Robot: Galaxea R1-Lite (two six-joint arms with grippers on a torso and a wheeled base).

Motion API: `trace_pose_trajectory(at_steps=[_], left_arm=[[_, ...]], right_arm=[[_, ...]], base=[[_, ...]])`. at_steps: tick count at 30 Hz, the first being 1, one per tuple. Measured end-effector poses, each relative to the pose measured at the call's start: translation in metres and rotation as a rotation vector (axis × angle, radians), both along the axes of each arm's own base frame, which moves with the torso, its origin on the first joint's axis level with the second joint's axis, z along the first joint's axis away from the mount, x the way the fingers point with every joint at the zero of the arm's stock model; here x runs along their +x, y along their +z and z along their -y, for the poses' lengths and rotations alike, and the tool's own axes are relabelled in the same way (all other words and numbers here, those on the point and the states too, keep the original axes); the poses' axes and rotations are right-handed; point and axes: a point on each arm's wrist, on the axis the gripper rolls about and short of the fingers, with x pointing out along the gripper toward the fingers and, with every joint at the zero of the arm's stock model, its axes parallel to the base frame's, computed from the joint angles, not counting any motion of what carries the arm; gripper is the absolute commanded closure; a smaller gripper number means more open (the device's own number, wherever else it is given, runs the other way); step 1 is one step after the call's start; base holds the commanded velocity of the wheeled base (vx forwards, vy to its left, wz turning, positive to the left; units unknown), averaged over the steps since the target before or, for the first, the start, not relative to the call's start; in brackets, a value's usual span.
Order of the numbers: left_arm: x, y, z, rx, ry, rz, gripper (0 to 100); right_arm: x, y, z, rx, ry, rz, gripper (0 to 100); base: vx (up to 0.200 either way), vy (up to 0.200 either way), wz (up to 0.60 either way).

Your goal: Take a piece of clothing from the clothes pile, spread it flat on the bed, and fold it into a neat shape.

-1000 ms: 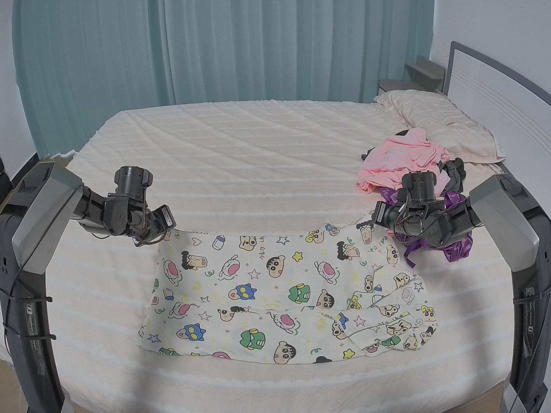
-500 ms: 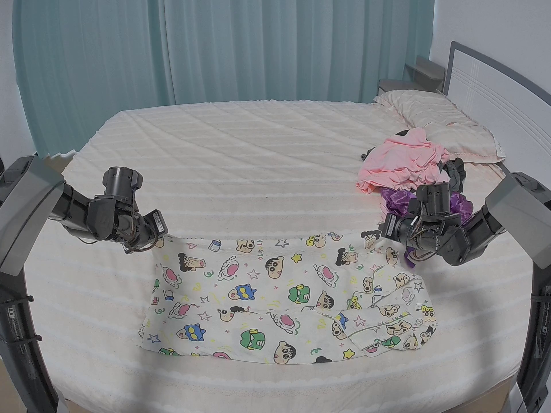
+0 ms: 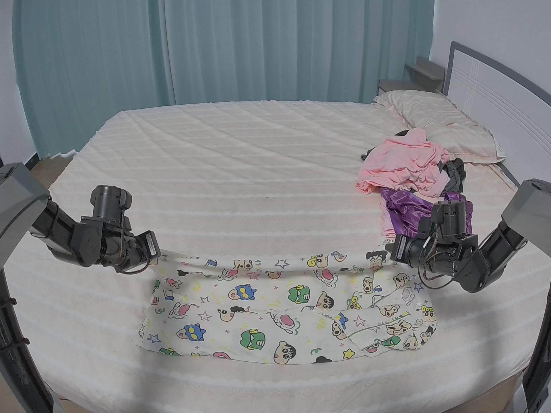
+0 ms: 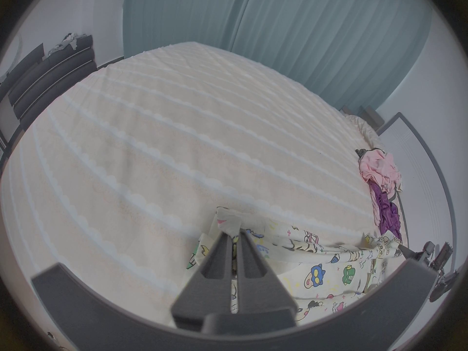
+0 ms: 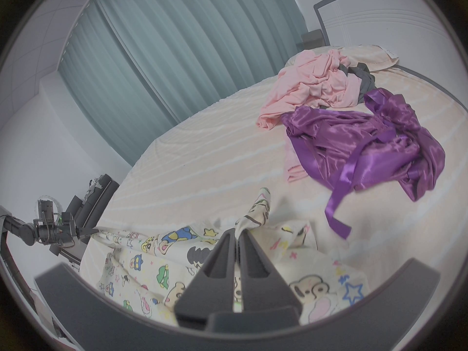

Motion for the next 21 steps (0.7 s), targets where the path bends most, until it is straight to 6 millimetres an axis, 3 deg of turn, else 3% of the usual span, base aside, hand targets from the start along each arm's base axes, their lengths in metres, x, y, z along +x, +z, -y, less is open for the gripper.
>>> trace_pose_trajectory(at_steps=[8, 18, 19, 21], left_arm=[[-0.025, -0.023, 0.004, 0.007, -0.021, -0.045, 100], [-0.048, -0.042, 0.015, -0.016, -0.085, -0.102, 100], [-0.050, -0.043, 0.015, -0.018, -0.087, -0.093, 100], [-0.052, -0.044, 0.016, -0.021, -0.090, -0.081, 100]], right_arm=[[-0.033, -0.020, 0.002, -0.011, 0.018, -0.058, 100], [-0.058, -0.043, 0.006, -0.012, 0.016, -0.104, 100], [-0.060, -0.045, 0.007, -0.012, 0.016, -0.106, 0], [-0.065, -0.049, 0.009, -0.013, 0.015, -0.109, 0]], base=[[0.000, 0.000, 0.00], [0.000, 0.000, 0.00], [0.000, 0.000, 0.00], [0.000, 0.000, 0.00]])
